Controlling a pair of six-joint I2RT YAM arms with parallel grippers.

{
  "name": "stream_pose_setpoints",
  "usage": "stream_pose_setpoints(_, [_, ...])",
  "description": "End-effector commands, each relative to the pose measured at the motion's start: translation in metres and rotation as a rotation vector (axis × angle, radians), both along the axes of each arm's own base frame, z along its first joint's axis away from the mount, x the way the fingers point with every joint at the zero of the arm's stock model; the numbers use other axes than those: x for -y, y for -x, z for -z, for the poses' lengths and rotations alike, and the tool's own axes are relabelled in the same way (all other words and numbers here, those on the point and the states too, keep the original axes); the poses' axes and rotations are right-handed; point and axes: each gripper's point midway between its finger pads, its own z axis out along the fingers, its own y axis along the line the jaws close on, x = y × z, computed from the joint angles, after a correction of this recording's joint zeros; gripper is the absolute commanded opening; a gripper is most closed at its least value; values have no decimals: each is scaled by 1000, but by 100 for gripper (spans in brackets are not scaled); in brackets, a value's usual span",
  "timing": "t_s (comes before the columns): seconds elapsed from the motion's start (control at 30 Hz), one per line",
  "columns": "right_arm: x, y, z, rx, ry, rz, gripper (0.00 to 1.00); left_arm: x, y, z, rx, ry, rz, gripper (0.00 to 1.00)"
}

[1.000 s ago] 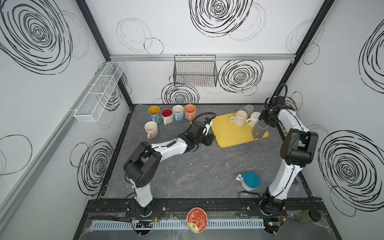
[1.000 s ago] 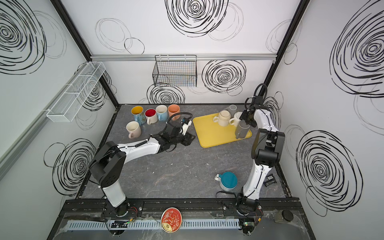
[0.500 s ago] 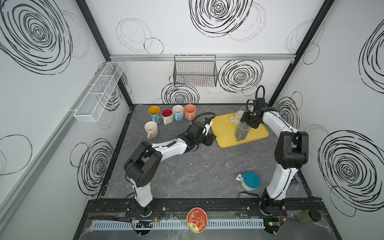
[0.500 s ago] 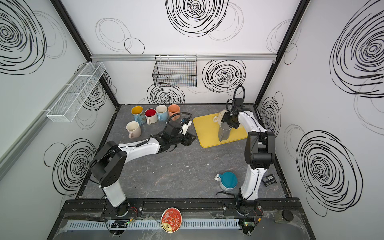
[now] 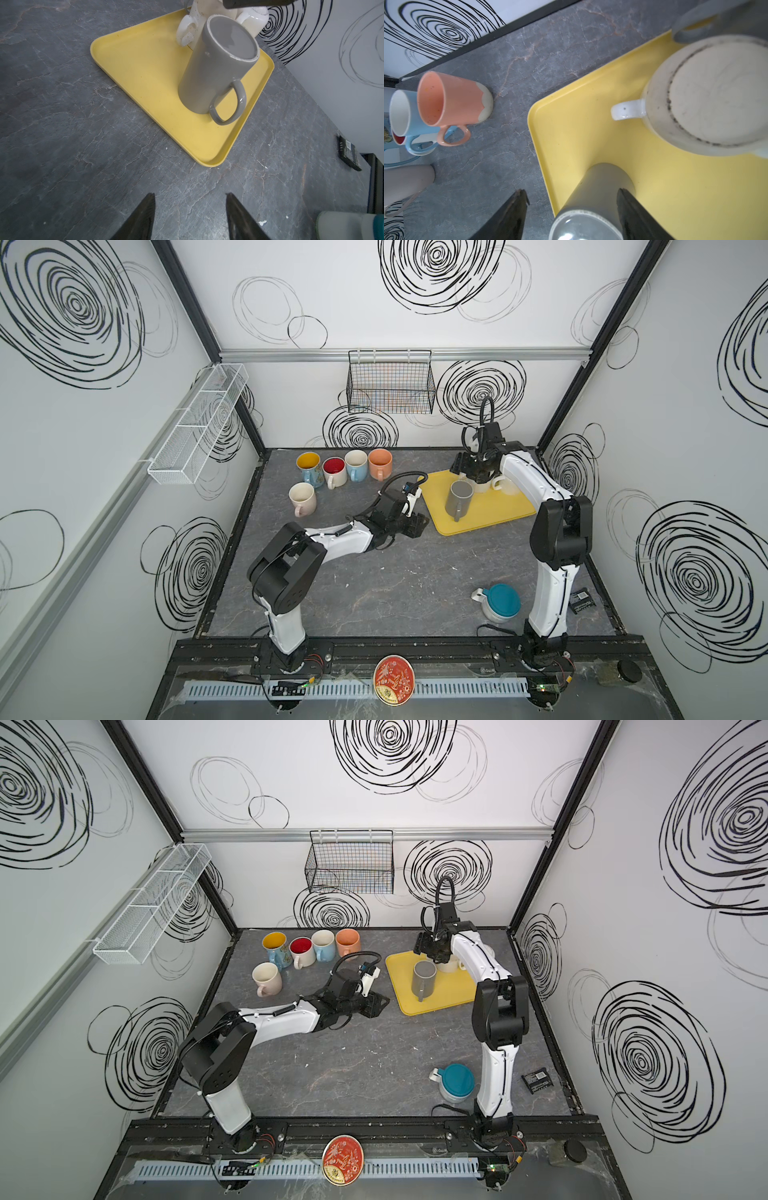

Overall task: Turn the mug right side up
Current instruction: 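Grasp the grey mug with the right gripper while the left returns toward the tray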

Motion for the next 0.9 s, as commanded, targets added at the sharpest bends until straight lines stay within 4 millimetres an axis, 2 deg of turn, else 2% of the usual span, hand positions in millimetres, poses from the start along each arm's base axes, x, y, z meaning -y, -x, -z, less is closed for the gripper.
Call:
stream_pose_setpoints(0.0, [5,17,-16,-13,90,-25,73,-5,-12,-19,41,58,-32,57])
stream_pose_setpoints(0.13, [9,34,-28,-5,155,-17,73,-5,-15,-24,53,70,-29,57])
stream_pose_setpoints(0.27, [7,55,-27,-15,188,2,73,-4,-18,-23,48,70,-27,57])
stream_pose_setpoints(0.4, [-1,78,-15,-29,192,29,73,-2,-19,-21,30,80,-27,57])
stream_pose_setpoints(0.53, [-5,96,11,-70,188,56,74,-1,-17,-20,24,96,-27,57])
stream_pose_setpoints(0.63, [-7,99,27,-100,179,66,74,-1,-14,-17,13,97,-26,57])
stream_pose_setpoints(0.87, [-9,86,50,-119,183,59,70,-7,-12,-16,14,88,-43,58])
